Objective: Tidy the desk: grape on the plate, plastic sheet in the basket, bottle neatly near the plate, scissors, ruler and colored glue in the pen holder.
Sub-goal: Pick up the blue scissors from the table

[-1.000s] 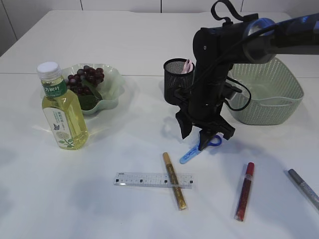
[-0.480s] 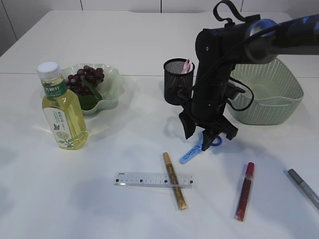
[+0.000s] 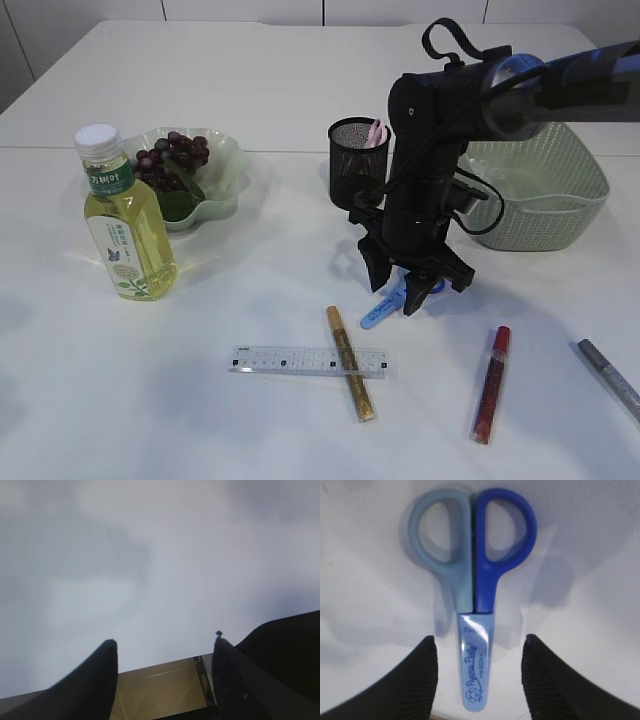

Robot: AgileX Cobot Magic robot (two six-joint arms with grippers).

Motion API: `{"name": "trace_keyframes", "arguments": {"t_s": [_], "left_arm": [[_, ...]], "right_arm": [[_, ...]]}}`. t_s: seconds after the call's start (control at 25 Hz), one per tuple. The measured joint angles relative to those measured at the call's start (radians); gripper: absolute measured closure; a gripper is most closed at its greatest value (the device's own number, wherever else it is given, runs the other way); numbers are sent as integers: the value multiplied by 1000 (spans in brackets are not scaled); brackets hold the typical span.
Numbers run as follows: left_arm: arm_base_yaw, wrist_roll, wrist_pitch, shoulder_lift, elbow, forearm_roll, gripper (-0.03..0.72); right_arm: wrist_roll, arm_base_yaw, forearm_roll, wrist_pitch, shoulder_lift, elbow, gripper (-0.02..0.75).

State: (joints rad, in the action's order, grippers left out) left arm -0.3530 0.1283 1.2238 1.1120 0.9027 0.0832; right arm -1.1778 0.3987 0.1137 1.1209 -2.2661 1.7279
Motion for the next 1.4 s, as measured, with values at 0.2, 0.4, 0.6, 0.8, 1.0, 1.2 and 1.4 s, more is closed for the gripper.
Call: {"name": "trace_keyframes", "arguments": {"t_s": [0.2, 0.4, 0.6, 0.8, 1.0, 1.2, 1.4], "left_arm": [[0, 0, 0, 0, 0, -4, 253], [0, 0, 0, 0, 0, -6, 253], [0, 0, 0, 0, 0, -6, 253], [0, 0, 0, 0, 0, -6, 253], [0, 0, -3, 0, 0, -6, 253], [0, 0, -3, 0, 0, -7, 253], [0, 0, -3, 0, 0, -7, 253]], "right_arm": [[0, 0, -10, 0, 0, 0, 307], [-2, -2, -16, 0, 0, 0, 307], [-2, -8, -17, 0, 0, 0, 307], [-2, -13, -20, 2, 0, 0, 307], [-2, -13, -6, 2, -16, 0, 307], [-4, -13, 0, 0, -23, 0, 307], [-4, -15, 0, -2, -25, 0, 307]]}}
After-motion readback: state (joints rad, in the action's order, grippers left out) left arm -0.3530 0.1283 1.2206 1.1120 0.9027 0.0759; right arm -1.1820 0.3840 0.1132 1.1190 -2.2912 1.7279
